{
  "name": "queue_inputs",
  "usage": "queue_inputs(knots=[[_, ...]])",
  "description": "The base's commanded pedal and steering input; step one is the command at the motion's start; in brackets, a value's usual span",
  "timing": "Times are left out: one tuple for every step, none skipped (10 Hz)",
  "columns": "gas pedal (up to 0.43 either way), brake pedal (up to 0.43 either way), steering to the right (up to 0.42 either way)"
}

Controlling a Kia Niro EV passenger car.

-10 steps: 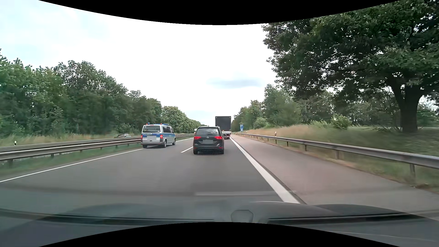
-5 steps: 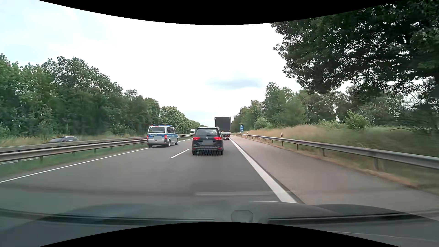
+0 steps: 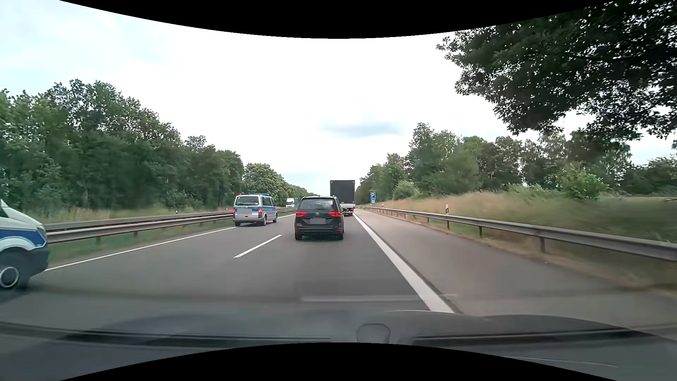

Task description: Follow the waypoints while adhering to traffic rules and regulations

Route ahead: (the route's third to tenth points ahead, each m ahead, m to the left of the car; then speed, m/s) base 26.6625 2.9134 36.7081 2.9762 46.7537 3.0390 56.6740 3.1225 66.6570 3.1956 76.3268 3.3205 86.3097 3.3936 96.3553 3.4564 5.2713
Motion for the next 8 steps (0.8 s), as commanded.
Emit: queue_inputs(knots=[[0.118, 0.0, 0.001], [0.118, 0.0, 0.0], [0.118, 0.0, -0.001], [0.118, 0.0, -0.003], [0.118, 0.0, -0.004], [0.118, 0.0, -0.004], [0.118, 0.0, -0.004], [0.118, 0.0, -0.004]])
